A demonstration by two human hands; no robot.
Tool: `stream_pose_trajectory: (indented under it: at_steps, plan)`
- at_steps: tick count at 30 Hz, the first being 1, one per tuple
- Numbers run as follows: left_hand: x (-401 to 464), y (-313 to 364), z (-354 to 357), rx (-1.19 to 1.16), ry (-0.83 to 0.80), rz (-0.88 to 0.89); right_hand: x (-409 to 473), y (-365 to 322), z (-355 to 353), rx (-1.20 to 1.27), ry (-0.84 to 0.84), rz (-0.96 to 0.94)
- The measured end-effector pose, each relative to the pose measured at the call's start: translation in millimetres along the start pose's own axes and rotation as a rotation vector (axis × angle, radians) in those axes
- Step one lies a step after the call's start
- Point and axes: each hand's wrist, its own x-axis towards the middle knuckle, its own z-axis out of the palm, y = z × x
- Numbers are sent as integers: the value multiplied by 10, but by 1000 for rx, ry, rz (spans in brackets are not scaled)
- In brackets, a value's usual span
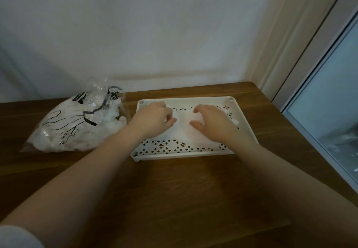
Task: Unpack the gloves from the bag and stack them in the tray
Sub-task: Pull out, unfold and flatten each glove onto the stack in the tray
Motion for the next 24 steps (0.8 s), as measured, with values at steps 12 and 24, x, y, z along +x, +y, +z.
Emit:
stream_pose_trajectory:
  at_steps: [12, 24]
  plan:
    - [-113, -39, 299, -27, -236, -110, -24, 363, 186, -86, -352, 167]
    - [-735, -278, 116, 159, -96, 190, 175, -859, -11, 191, 62, -265]
